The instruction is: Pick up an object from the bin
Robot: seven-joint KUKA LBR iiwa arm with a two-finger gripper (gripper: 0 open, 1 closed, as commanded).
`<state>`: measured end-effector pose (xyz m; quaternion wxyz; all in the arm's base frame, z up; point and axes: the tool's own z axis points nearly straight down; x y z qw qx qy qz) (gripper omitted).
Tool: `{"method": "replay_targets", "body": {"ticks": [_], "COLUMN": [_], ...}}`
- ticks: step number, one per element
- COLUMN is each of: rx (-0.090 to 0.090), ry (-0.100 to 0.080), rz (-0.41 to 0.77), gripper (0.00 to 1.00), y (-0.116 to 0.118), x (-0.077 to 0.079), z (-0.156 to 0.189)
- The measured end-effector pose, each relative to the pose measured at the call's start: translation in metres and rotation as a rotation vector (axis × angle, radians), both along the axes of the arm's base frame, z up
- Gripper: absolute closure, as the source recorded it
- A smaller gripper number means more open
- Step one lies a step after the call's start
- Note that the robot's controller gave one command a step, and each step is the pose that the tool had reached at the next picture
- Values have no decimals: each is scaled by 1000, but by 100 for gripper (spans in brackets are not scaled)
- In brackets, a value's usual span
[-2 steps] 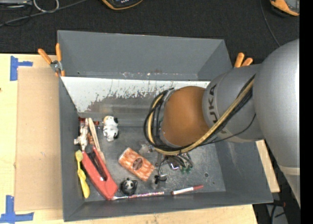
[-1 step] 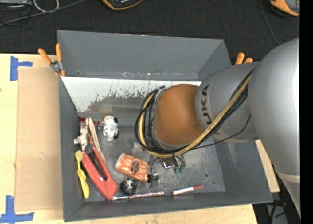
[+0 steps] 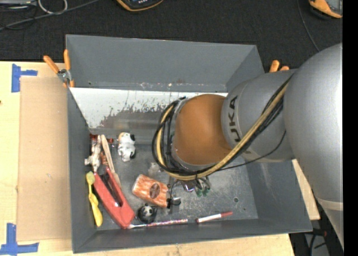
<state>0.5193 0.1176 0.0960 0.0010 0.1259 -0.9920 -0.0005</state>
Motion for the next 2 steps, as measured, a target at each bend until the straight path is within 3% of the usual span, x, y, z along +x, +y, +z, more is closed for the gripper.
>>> {"method": "replay_targets", "body": {"ticks": [1,2], "rx": [1,0], "ry": [-2,2], "rz": [50,-56], "gripper": [0,100], "y": [9,4], "x": [3,5], "z": [-12,-15]}}
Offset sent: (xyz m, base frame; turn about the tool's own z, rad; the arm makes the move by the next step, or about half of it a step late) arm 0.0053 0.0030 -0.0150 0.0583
